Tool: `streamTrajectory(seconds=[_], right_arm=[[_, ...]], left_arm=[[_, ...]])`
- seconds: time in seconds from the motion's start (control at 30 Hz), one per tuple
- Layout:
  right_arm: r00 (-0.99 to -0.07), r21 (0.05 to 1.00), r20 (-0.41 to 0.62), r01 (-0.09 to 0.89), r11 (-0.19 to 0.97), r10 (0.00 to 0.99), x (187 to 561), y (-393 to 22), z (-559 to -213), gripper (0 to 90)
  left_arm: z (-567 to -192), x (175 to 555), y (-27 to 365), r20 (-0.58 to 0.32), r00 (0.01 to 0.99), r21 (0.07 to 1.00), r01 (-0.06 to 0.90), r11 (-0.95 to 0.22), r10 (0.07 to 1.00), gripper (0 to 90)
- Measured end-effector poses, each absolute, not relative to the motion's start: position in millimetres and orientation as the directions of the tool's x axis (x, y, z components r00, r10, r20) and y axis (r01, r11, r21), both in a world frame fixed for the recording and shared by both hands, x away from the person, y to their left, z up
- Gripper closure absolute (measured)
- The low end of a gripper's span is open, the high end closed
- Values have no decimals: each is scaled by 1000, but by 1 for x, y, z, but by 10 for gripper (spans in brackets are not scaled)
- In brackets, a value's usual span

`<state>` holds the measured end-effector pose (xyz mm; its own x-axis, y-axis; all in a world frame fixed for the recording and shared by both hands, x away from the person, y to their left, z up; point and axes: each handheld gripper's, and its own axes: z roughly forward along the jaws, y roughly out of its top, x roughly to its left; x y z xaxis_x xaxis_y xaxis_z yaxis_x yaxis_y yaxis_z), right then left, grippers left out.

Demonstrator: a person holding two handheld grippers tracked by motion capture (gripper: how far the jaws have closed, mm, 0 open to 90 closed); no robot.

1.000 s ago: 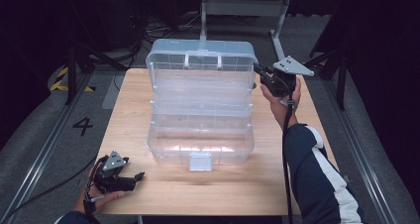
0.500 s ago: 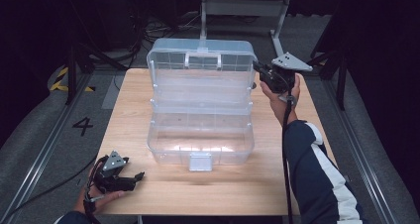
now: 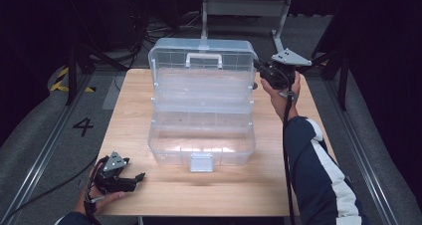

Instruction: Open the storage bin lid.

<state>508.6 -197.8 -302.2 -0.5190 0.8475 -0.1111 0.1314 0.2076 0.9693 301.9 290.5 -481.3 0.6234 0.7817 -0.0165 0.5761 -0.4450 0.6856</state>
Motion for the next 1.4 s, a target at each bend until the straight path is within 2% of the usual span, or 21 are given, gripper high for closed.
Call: streamTrajectory(seconds=[1.4], right_arm=[[-525,959,-61,203,195,849,548,-197,-307,813]], left_arm=[[-481,303,291,-1,632,687,564,-459,775,186]])
